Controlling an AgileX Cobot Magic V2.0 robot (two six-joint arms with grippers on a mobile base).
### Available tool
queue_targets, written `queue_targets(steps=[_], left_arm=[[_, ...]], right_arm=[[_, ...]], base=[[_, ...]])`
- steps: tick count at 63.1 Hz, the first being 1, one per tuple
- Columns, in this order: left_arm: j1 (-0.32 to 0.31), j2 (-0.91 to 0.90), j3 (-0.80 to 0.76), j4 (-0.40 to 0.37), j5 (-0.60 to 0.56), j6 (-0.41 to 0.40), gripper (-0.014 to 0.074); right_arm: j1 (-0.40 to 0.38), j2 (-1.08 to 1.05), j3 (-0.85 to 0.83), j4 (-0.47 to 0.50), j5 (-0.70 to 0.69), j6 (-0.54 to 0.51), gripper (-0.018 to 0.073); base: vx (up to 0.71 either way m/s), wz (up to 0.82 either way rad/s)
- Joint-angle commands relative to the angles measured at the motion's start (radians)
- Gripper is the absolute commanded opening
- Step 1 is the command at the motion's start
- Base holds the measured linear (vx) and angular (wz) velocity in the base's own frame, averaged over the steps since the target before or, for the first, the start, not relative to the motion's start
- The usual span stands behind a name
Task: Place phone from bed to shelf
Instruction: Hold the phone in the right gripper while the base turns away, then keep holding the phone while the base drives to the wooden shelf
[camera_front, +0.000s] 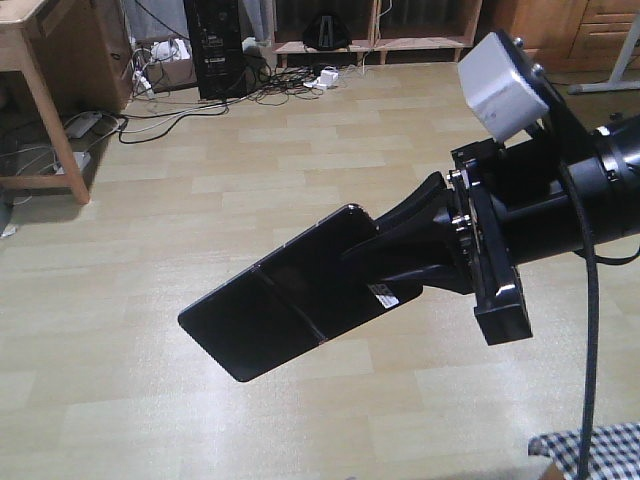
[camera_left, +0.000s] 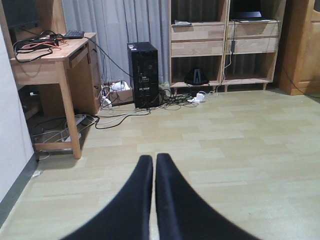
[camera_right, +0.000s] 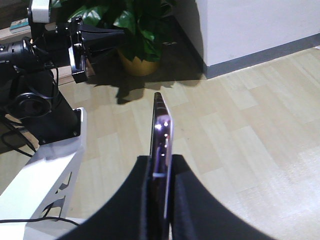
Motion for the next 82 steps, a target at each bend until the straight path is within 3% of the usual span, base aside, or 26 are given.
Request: queue_targets(steps=[1,82], left_arm=[[-0.004,-0.013,-0.021,-0.009,-0.072,-0.006,0.0001],[-0.004,-0.013,-0.021,-0.009,-0.072,-0.006,0.0001]], right_arm=[[-0.001,-0.028,-0.024,0.094,0.054,-0.002,-0.0003],[-0.001,-0.028,-0.024,0.094,0.054,-0.002,-0.0003]], base=[[0.28,0.01],[0.31,-0.01]])
